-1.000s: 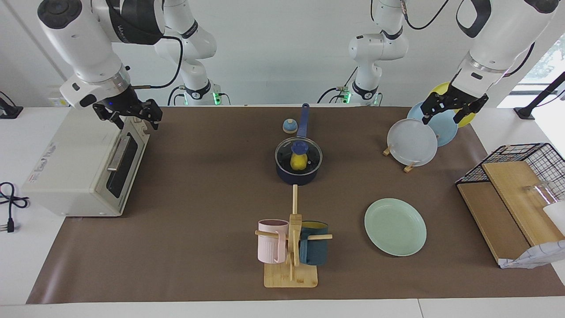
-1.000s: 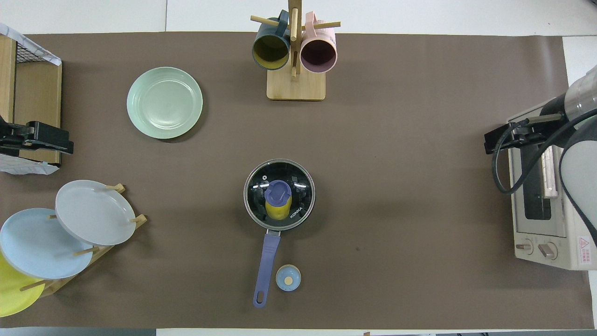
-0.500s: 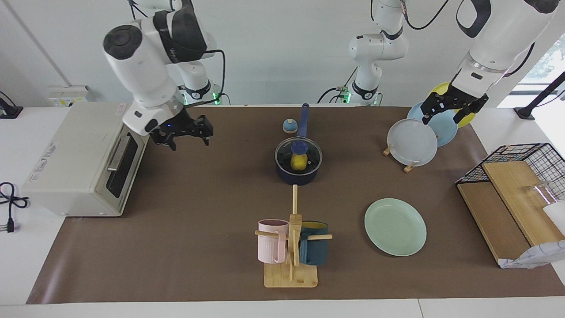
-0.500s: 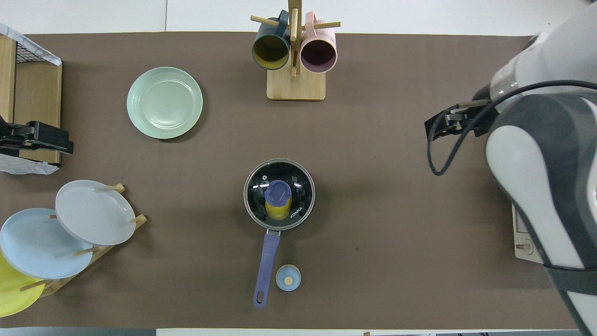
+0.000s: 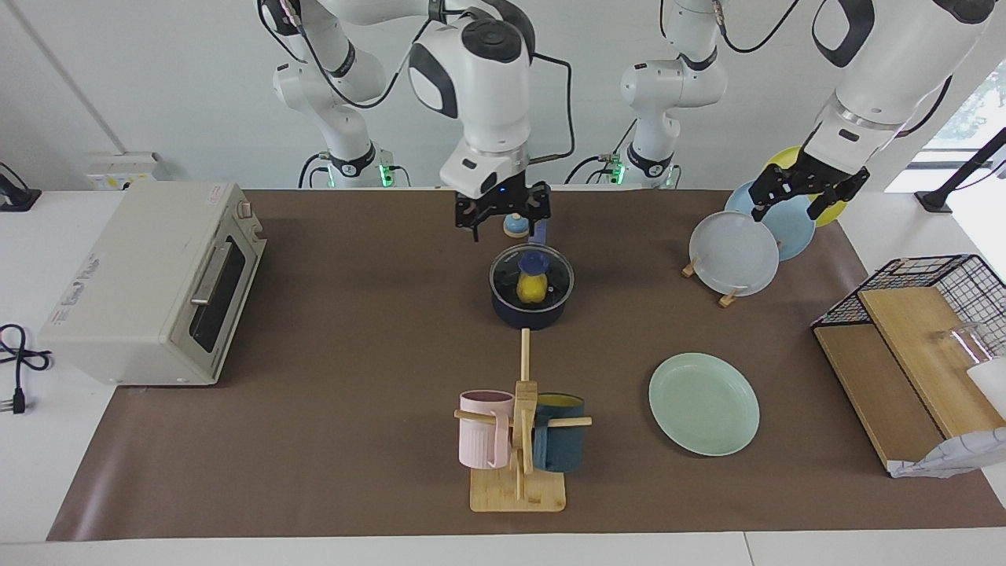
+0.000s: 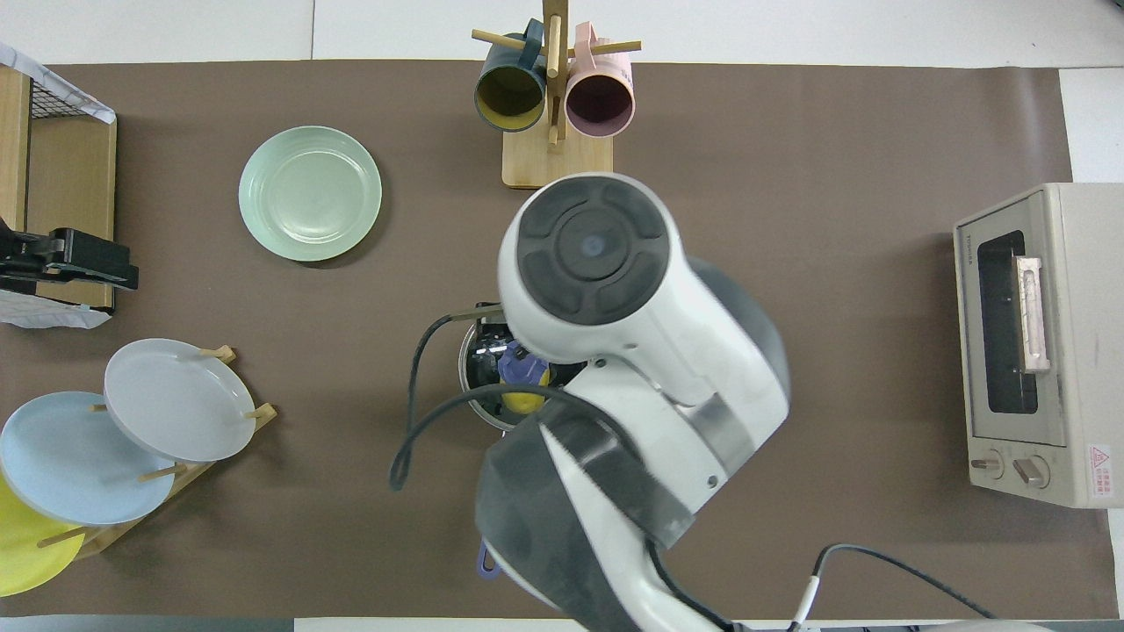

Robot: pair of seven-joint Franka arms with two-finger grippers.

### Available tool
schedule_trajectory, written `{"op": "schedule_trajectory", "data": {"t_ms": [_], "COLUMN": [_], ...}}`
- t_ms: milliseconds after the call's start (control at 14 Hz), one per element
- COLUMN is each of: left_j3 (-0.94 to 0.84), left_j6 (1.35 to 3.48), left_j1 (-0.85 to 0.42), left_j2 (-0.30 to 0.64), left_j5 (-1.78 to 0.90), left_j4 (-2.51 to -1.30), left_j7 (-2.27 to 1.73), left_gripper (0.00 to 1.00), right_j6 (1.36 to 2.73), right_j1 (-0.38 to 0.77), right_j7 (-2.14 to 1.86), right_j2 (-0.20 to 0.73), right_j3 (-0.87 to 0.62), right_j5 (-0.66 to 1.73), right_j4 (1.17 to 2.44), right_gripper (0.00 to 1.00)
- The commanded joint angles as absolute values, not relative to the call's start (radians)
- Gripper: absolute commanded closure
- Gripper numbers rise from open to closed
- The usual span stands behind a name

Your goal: Transfer potato from pot to plate

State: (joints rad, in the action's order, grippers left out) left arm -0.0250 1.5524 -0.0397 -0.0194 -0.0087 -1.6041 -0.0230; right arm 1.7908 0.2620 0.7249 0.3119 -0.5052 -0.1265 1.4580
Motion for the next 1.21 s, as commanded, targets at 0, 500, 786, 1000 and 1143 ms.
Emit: {"op": "schedule_trajectory", "data": {"t_ms": [0, 500, 786, 1000, 1143], "left_j3": [-0.015, -0.015, -0.015, -0.015, -0.015], "left_j6": [1.551, 1.551, 1.551, 1.551, 1.551], "left_j1": [-0.046, -0.046, -0.048, -0.048, -0.046], "left_j2": [-0.038, -0.038, -0.038, -0.038, -0.038], "left_j5": [-0.021, -0.021, -0.021, -0.021, -0.021], "left_j4": [-1.62, -1.62, -1.62, -1.62, -1.62], "left_j7": [-0.032, -0.032, -0.032, -0.032, -0.032], "left_gripper": [0.0, 0.0, 0.0, 0.0, 0.0], "right_j6": [1.922, 2.083, 2.102, 2.103, 2.112], "right_j1": [0.261, 0.259, 0.258, 0.255, 0.255], "right_j7": [0.762, 0.784, 0.792, 0.792, 0.79], "right_j2": [0.331, 0.379, 0.379, 0.376, 0.376], "right_j3": [-0.551, -0.575, -0.575, -0.575, -0.575], "right_j5": [-0.21, -0.304, -0.305, -0.305, -0.305], "right_j4": [1.558, 1.67, 1.704, 1.72, 1.723], "right_gripper": [0.0, 0.0, 0.0, 0.05, 0.21]}}
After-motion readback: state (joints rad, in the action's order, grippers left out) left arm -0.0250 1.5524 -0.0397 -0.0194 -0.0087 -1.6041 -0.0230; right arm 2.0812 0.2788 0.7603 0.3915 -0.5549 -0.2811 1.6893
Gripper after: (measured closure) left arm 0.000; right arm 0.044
